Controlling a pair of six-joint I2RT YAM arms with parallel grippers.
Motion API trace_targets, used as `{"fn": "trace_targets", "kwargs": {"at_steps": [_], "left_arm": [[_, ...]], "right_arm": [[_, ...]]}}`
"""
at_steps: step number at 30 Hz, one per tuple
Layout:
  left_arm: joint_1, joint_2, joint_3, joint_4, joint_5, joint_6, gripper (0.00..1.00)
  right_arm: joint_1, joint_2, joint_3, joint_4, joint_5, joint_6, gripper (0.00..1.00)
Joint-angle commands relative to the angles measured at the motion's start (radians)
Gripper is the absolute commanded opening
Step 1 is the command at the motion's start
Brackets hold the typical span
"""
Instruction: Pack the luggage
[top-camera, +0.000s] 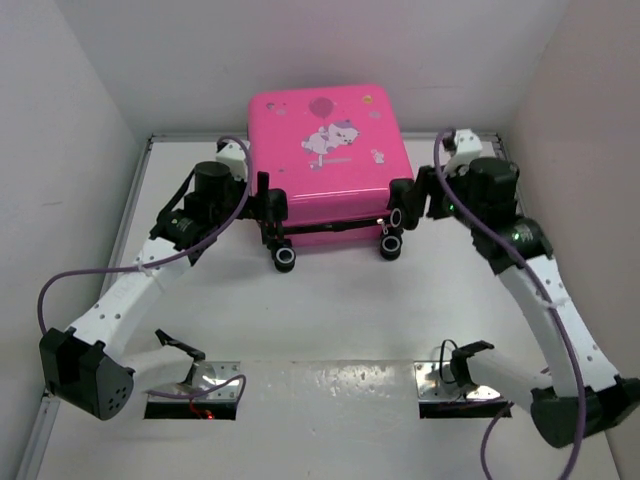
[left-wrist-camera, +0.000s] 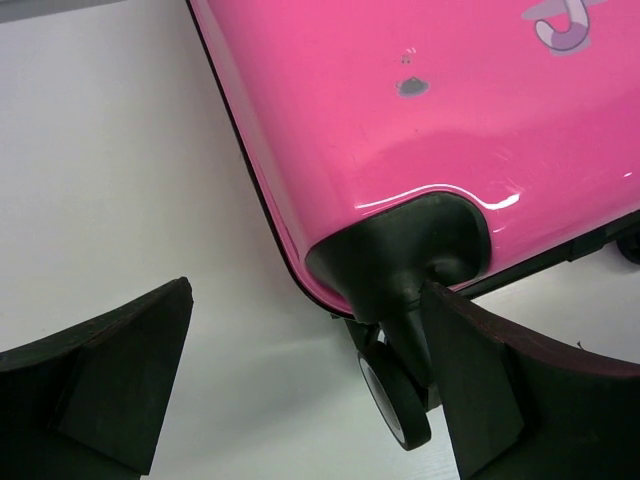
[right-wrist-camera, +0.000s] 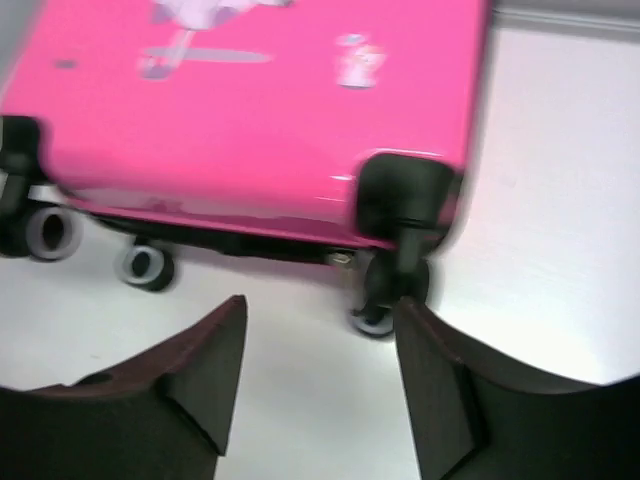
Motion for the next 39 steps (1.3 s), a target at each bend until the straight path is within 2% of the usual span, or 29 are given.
{"fn": "trace_targets", "kwargs": {"at_steps": [1,2,6,8,13,20,31,35,39], "left_arm": [[-0.024,-0.01,0.009,0.037,-0.025,0.013,1.0],[-0.024,-0.001,0.009,0.047,-0.025,0.022,1.0],[-0.024,0.009,0.03,0.057,-0.046,0.033,1.0],[-0.024,0.009,0.03,0.057,-0.06,0.033,1.0],[-0.015,-0.001,0.01,0.066,-0.078,0.042,1.0],[0.016,-0.001,-0.008,0.066,-0.078,0.033,1.0],[0.016,0.01,-0.017,0.084,-0.069,0.033,1.0],[0.025,0.01,-0.017,0.084,-0.069,0.033,1.0],[0.034,0.01,-0.017,0.084,-0.078,0.033,1.0]], "right_arm": [[-0.106,0.181,0.136,-0.258,-0.033,-0.154,0.61],[-0.148,0.21,0.172,-0.271,-0.08,-0.161,0.61],[-0.193,0.418,0.317,-0.4,-0.172,-0.237,0.71],[-0.221,0.477,0.324,-0.403,-0.258,-0.253,0.73],[-0.229,0.537,0.373,-0.443,-0.31,-0.259,0.79],[-0.21,0.574,0.336,-0.377,-0.221,-0.241,0.81],[-0.141,0.7,0.415,-0.344,-0.12,-0.256,0.81],[-0.135,0.725,0.419,-0.347,-0.028,-0.28,0.72],[-0.135,0.716,0.404,-0.333,0.019,-0.299,0.54]]}}
